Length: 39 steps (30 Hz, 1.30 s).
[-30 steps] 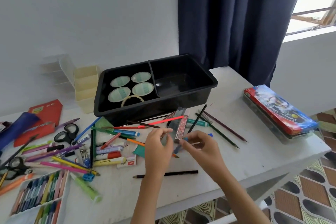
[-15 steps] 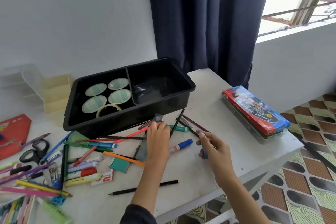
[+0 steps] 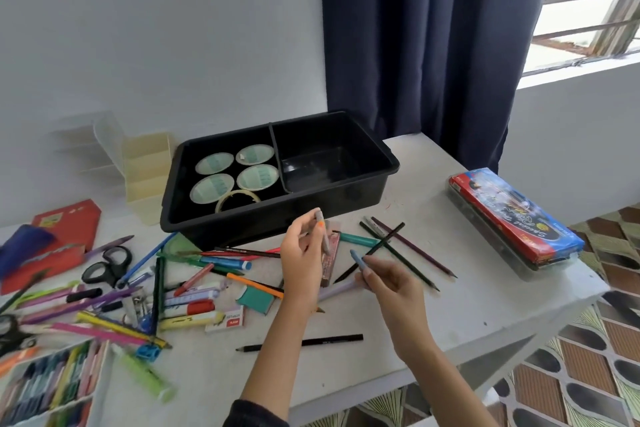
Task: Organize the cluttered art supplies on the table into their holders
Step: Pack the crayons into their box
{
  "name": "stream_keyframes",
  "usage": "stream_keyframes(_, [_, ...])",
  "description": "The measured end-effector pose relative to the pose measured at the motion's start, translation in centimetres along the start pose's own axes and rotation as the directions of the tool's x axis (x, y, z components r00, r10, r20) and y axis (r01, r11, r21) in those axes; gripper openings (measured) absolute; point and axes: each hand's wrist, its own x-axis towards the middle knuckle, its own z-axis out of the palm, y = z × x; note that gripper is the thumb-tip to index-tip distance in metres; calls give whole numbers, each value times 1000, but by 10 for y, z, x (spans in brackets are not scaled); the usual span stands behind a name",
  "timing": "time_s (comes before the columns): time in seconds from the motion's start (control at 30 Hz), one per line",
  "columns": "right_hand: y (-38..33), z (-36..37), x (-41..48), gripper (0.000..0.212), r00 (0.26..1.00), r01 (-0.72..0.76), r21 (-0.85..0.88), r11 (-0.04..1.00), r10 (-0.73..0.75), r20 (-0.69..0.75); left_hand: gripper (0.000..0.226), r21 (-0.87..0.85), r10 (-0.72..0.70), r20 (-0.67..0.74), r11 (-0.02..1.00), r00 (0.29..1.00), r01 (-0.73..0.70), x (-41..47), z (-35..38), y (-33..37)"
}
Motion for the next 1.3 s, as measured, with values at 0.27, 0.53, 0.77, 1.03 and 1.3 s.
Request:
stream_keyframes(0.27, [9, 41, -29, 12, 972, 141, -92, 986, -156, -176, 7, -154, -158, -151, 979, 976, 135, -34, -67, 11])
stream_keyframes(0.53, [29, 118, -95, 19, 971, 228, -140, 964, -235, -36, 22, -209, -223, -166, 960, 961, 187, -72, -167, 13])
stream_keyframes(0.77, [53, 180, -155, 18, 976, 193, -81, 978, -182, 122, 15, -50, -103, -316, 995, 943, 92, -117, -259, 10])
stream_keyframes(1.03, [81, 229, -210, 19, 926, 233, -123, 965, -182, 330, 18, 232, 23, -401, 970, 916, 77, -156, -341, -1])
stream_keyframes(1.3, [108, 251, -239, 24, 755, 592, -306, 746, -381, 534, 21, 365, 149, -442, 931, 884, 25, -181, -370, -14])
